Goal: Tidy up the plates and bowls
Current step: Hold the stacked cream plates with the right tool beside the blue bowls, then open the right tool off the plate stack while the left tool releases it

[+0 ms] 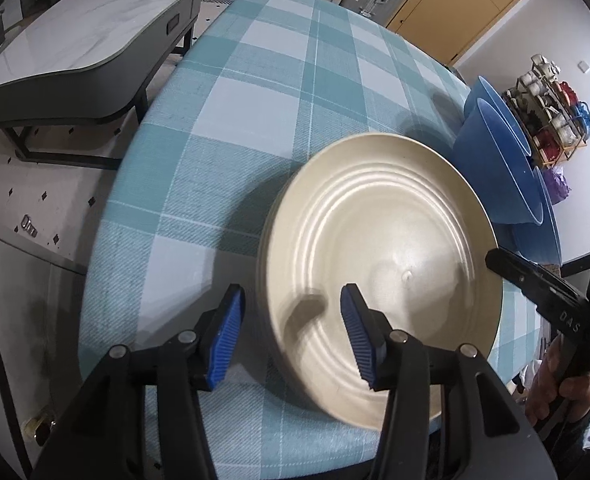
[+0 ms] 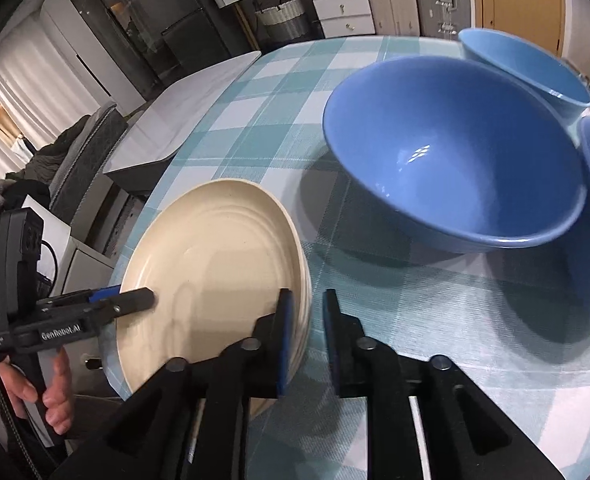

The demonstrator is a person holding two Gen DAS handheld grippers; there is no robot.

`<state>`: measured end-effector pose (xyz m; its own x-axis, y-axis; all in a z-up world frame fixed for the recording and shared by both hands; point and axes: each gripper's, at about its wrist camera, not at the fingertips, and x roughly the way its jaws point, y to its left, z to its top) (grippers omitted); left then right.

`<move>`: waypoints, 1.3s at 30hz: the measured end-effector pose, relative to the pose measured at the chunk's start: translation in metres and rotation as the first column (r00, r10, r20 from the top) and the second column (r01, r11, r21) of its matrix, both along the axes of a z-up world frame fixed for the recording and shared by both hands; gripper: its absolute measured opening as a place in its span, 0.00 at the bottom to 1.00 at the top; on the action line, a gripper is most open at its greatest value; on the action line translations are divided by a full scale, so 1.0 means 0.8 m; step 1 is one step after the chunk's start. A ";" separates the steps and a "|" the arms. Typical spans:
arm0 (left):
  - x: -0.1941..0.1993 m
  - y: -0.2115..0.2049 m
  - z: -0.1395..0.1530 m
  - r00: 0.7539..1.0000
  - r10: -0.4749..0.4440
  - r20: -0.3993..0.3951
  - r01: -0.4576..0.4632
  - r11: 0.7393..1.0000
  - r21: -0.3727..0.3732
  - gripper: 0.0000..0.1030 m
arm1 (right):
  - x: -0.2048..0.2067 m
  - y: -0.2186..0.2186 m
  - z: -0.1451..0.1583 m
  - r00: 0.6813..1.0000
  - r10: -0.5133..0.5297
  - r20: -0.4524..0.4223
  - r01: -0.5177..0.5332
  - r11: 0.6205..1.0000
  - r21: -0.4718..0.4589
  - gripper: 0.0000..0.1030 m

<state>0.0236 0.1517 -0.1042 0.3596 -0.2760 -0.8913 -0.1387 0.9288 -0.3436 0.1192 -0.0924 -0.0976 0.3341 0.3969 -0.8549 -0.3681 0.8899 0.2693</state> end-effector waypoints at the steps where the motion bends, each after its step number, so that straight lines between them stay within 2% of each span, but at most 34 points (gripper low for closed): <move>1: -0.002 0.002 -0.001 1.000 0.004 -0.008 -0.004 1.000 0.007 0.48 | -0.001 0.001 -0.001 1.000 0.001 -0.003 -0.001 1.000 -0.010 0.45; 2: -0.004 0.003 -0.002 1.000 0.008 -0.011 -0.008 1.000 0.009 0.48 | -0.003 0.002 -0.003 1.000 0.003 -0.010 -0.003 1.000 -0.026 0.54; 6: -0.014 0.004 -0.007 1.000 0.007 -0.016 -0.008 1.000 -0.007 0.49 | -0.012 0.008 -0.014 0.999 0.028 -0.035 -0.030 0.999 -0.041 0.54; 8: -0.015 0.001 -0.007 1.000 0.002 -0.019 -0.002 1.000 0.002 0.49 | -0.011 0.012 -0.022 0.997 0.035 -0.066 -0.037 0.999 -0.033 0.54; 10: -0.016 0.000 -0.007 1.000 0.006 -0.019 -0.007 1.000 -0.024 0.49 | -0.008 0.015 -0.034 0.994 0.030 -0.102 -0.033 0.999 -0.025 0.55; 14: -0.021 0.003 -0.003 0.998 0.063 0.005 -0.063 0.998 0.010 0.49 | -0.005 0.017 -0.043 0.989 0.028 -0.143 -0.023 0.999 0.040 0.54; 16: -0.022 0.010 0.001 0.996 0.087 0.024 -0.087 0.996 -0.003 0.49 | -0.005 0.018 -0.046 0.987 0.032 -0.159 -0.024 0.998 0.058 0.55; 19: -0.018 0.013 -0.008 0.998 0.068 -0.008 -0.069 0.997 -0.035 0.49 | -0.004 0.018 -0.048 0.986 0.031 -0.163 -0.020 0.997 0.070 0.54; 25: -0.014 0.005 -0.007 0.999 0.039 -0.001 -0.039 0.998 -0.041 0.49 | -0.001 0.016 -0.049 0.982 0.021 -0.185 -0.005 0.996 0.090 0.54; 28: -0.009 0.000 -0.008 0.999 0.032 -0.007 -0.032 0.997 -0.068 0.48 | 0.001 0.018 -0.049 0.981 0.017 -0.193 0.000 0.996 0.085 0.54; 30: -0.006 -0.010 -0.008 1.000 0.006 -0.017 -0.008 0.997 -0.079 0.48 | 0.000 0.020 -0.049 0.980 0.022 -0.199 -0.004 0.996 0.091 0.50; 32: -0.003 -0.019 -0.005 1.000 -0.002 -0.025 0.002 1.000 -0.025 0.48 | -0.001 0.024 -0.048 0.979 0.023 -0.203 -0.005 0.996 0.090 0.49; 39: 0.016 -0.019 -0.006 0.999 0.001 -0.038 -0.001 1.000 0.003 0.48 | 0.010 0.028 -0.050 0.981 0.011 -0.195 0.006 0.996 0.085 0.49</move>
